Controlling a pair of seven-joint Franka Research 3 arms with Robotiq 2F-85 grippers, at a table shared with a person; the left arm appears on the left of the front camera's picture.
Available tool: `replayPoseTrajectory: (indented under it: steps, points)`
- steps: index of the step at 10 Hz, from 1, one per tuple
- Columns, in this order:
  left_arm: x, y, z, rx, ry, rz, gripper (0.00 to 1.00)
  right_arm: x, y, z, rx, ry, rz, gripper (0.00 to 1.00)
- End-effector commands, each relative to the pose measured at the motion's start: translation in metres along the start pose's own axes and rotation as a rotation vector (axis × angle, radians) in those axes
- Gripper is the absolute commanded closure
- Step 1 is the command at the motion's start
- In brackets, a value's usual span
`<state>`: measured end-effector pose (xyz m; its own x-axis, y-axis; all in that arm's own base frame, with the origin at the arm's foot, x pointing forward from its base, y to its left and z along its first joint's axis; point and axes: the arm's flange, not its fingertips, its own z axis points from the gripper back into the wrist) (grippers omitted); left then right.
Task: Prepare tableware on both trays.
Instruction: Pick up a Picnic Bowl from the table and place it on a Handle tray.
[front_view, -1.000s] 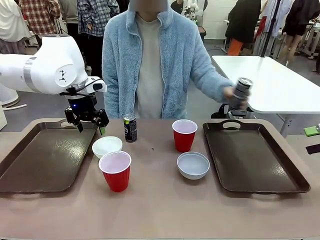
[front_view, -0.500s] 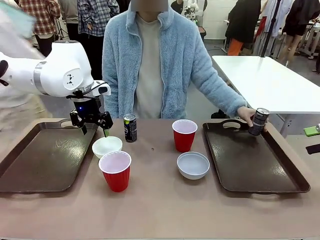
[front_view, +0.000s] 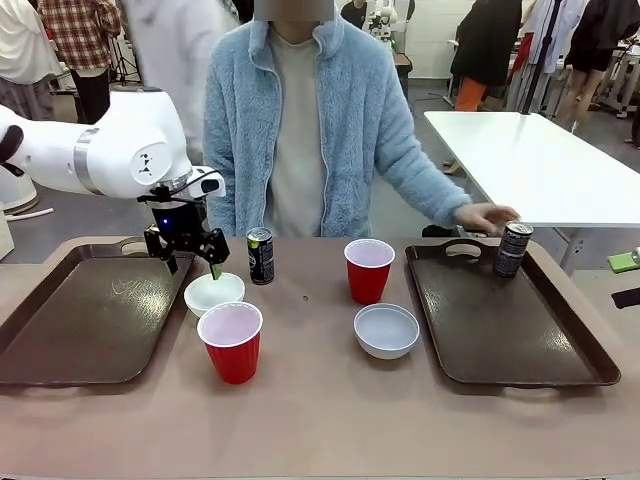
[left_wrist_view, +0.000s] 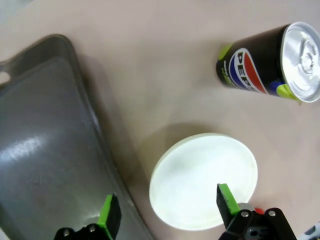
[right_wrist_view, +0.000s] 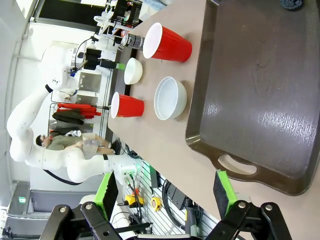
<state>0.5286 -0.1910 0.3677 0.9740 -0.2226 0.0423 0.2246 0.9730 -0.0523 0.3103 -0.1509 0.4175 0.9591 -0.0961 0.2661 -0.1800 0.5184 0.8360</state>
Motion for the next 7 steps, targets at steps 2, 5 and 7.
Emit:
replayPoseTrajectory:
  steps: [2, 5, 7]
  points:
    - [0.016, -0.014, -0.018, -0.036, 0.049, 0.000, 0.00, 0.000, 0.000, 0.000, 0.016, -0.007, 0.007, 0.00]
    - [0.022, -0.017, -0.026, -0.028, 0.051, -0.011, 0.54, 0.000, 0.000, 0.000, 0.016, -0.007, 0.007, 0.00]
    - [0.023, -0.016, -0.026, -0.026, 0.054, -0.006, 1.00, 0.000, 0.000, 0.000, 0.016, -0.007, 0.007, 0.00]
